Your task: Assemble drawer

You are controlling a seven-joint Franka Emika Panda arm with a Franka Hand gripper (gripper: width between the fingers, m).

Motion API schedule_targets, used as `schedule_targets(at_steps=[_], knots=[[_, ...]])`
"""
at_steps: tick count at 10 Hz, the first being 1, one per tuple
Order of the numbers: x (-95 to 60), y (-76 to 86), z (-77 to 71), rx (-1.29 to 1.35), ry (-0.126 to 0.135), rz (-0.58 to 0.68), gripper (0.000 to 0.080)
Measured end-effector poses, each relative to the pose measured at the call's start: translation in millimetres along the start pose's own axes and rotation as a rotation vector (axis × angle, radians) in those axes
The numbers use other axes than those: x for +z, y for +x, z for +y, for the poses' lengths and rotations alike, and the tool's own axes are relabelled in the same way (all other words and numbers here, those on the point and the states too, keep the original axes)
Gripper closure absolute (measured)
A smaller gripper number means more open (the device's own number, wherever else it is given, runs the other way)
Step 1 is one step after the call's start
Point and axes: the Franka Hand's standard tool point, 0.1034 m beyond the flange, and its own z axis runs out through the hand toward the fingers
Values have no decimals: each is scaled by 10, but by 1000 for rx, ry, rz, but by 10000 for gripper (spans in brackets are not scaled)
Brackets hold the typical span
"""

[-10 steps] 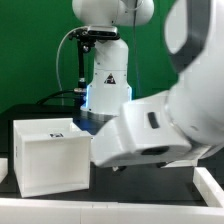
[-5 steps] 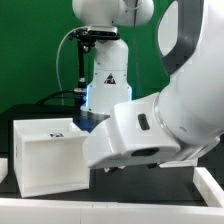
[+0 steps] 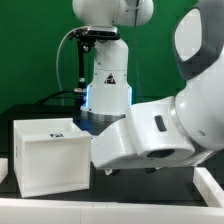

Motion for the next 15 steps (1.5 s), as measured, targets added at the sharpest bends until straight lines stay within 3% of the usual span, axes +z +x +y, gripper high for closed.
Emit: schedule_targets(at_steps=[2, 3, 4, 5, 6, 7, 8, 11, 13, 15], knots=[[5, 6, -7, -1, -1, 0, 150], [-21, 13, 42, 49, 33, 30, 150], [-40, -296, 248, 133, 110, 67, 150], [144, -811, 266, 137, 163, -30, 150], [286, -850, 370, 144, 198, -122, 150], [283, -813, 555, 170, 202, -170, 150], [312, -826, 638, 178, 201, -171, 150], [194, -715, 490, 158, 170, -179, 150], [21, -698, 486, 145, 135, -159, 150], [79, -698, 494, 146, 141, -168, 150]])
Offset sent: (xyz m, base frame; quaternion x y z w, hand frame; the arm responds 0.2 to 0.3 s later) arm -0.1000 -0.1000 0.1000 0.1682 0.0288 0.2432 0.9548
